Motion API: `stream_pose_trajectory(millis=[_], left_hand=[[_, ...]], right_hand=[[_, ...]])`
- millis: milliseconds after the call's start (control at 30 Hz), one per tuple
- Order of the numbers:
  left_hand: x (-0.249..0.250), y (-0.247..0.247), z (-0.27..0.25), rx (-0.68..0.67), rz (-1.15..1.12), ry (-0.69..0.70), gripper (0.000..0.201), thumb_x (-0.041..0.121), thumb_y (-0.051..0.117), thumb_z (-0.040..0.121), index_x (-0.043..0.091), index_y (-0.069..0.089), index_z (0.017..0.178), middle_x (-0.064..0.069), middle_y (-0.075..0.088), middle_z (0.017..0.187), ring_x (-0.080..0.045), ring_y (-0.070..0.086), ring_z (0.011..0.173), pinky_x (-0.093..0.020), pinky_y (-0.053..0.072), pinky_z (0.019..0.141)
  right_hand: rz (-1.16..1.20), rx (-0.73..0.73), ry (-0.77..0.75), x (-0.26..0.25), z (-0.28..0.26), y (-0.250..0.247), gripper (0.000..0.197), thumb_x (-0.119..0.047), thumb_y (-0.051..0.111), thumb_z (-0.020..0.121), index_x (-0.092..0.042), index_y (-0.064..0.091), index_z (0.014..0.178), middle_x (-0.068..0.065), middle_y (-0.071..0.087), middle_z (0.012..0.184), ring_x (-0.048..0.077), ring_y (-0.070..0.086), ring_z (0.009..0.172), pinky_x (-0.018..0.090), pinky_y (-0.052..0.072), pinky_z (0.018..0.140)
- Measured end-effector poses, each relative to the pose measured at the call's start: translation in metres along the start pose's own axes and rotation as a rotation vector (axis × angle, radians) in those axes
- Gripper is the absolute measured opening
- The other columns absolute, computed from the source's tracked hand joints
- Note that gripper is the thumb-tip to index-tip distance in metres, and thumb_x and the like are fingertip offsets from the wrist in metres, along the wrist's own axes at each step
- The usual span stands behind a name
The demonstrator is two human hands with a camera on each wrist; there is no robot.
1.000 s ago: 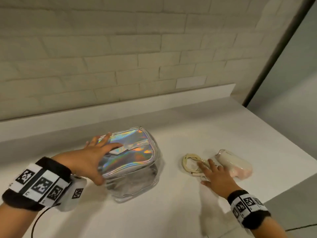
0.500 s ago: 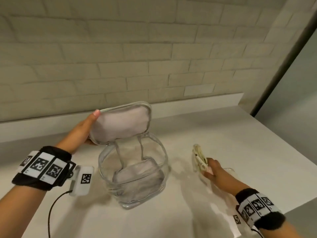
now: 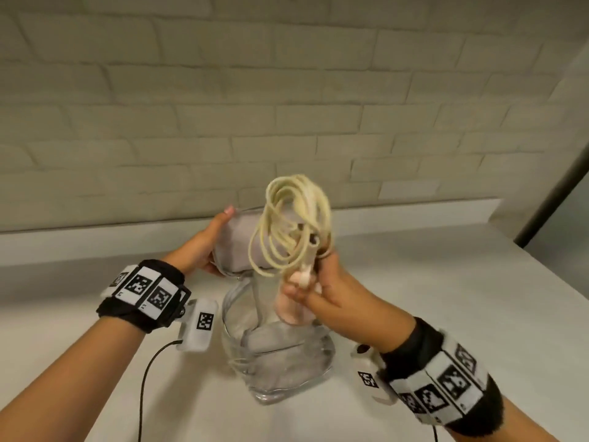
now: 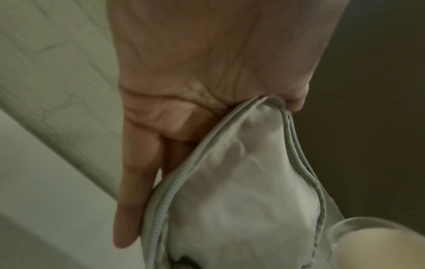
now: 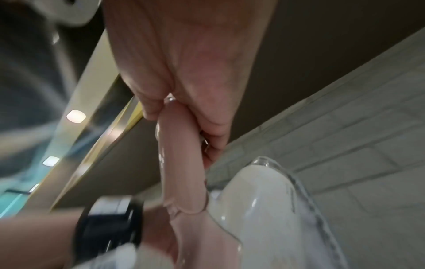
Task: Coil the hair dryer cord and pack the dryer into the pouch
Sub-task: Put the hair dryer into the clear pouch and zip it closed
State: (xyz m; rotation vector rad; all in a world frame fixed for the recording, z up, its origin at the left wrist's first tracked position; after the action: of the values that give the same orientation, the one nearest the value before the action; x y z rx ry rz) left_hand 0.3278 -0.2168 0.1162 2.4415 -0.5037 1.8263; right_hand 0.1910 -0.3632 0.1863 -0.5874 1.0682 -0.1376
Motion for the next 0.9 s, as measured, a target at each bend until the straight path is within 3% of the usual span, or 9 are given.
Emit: stream_pose_trajectory(millis=[100,167,267,467,567,633,767,833,900], left_hand=[[0.004,0.002,-0.003,0.007,0.029,0.028,0.129,0.089,0.042,0.034,0.014,0.033,0.139,-0.025,0.050,0.131,-0.025,0.061,0.087,-0.032,0.051,0.064],[0.009,0.005,-0.005,0.023,0.045,0.060,0.113,0.083,0.040,0.049,0.020,0.025,0.142,-0.018,0.035,0.145,-0.022,0.053,0.098,-0.031,0.048,0.068],[0.004,0.002,-0.001,0.046,0.024,0.013,0.083,0.071,0.035,0.078,0.020,0.021,0.143,-0.016,0.027,0.150,-0.034,0.048,0.116,-0.041,0.050,0.081],[0.001,0.005,0.002,0.002,0.042,0.051,0.099,0.080,0.046,0.050,0.023,0.041,0.131,-0.013,0.044,0.140,-0.031,0.048,0.122,-0.049,0.041,0.102],[0.007,0.015,-0.002,-0.061,0.065,0.169,0.063,0.068,0.053,0.061,0.030,0.051,0.112,-0.005,0.055,0.122,-0.025,0.050,0.121,-0.042,0.039,0.105],[0.009,0.024,-0.007,-0.129,0.108,0.242,0.038,0.057,0.052,0.072,0.031,0.056,0.099,0.003,0.059,0.105,-0.016,0.054,0.108,-0.028,0.042,0.092],[0.000,0.039,-0.023,-0.241,0.298,0.385,0.051,0.062,0.046,0.066,0.024,0.054,0.099,0.004,0.056,0.098,0.001,0.053,0.087,-0.015,0.040,0.078],[-0.016,0.040,-0.028,-0.293,0.331,0.415,0.053,0.063,0.058,0.065,0.031,0.050,0.107,0.008,0.054,0.117,0.002,0.053,0.103,-0.016,0.043,0.087],[-0.031,0.043,-0.036,-0.281,0.535,0.545,0.060,0.063,0.063,0.066,0.036,0.044,0.115,0.011,0.040,0.138,-0.001,0.037,0.129,-0.025,0.033,0.107]], right_hand=[[-0.231,-0.169,-0.043,0.029,0.010,0.050,0.060,-0.026,0.057,0.089,-0.015,0.021,0.135,0.005,0.032,0.134,0.012,0.044,0.114,0.015,0.036,0.093],[-0.325,-0.216,-0.026,0.055,0.012,0.068,0.058,-0.027,0.058,0.089,-0.010,0.026,0.133,0.009,0.031,0.135,0.020,0.044,0.115,0.025,0.038,0.096],[-0.421,-0.252,0.116,0.095,0.010,0.081,0.050,-0.024,0.057,0.088,-0.006,0.030,0.126,0.013,0.031,0.131,0.029,0.048,0.105,0.034,0.042,0.090],[-0.473,-0.538,0.499,0.142,0.006,0.101,0.055,-0.029,0.051,0.091,-0.009,0.022,0.133,0.017,0.028,0.132,0.036,0.052,0.106,0.040,0.041,0.087],[-0.614,-0.774,0.619,0.154,-0.001,0.114,0.068,-0.045,0.041,0.091,-0.015,0.009,0.142,0.019,0.023,0.144,0.039,0.041,0.123,0.047,0.034,0.101],[-0.663,-0.858,0.639,0.165,-0.001,0.119,0.071,-0.055,0.036,0.089,-0.021,0.006,0.144,0.016,0.025,0.149,0.037,0.034,0.131,0.049,0.027,0.107],[-0.512,-0.859,0.568,0.174,0.000,0.116,0.083,-0.072,0.035,0.071,-0.040,0.005,0.142,0.006,0.020,0.154,0.029,0.023,0.139,0.050,0.018,0.113],[-0.373,-0.759,0.433,0.145,-0.008,0.099,0.074,-0.059,0.041,0.079,-0.044,0.003,0.141,0.003,0.016,0.156,0.022,0.021,0.140,0.045,0.020,0.115],[-0.238,-0.785,0.298,0.091,-0.027,0.068,0.063,-0.035,0.047,0.092,-0.037,0.012,0.144,-0.019,0.014,0.153,-0.004,0.015,0.137,0.021,0.013,0.115]])
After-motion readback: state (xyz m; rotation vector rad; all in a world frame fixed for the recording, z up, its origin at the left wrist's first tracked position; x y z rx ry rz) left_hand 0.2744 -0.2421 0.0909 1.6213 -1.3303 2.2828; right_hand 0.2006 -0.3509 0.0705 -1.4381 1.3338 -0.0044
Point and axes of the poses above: each hand's wrist, its own z-axis towards the middle knuckle, its own y-axis out of the palm, x = y × z, the point moved 9 cm from there along z, towards the middle knuckle
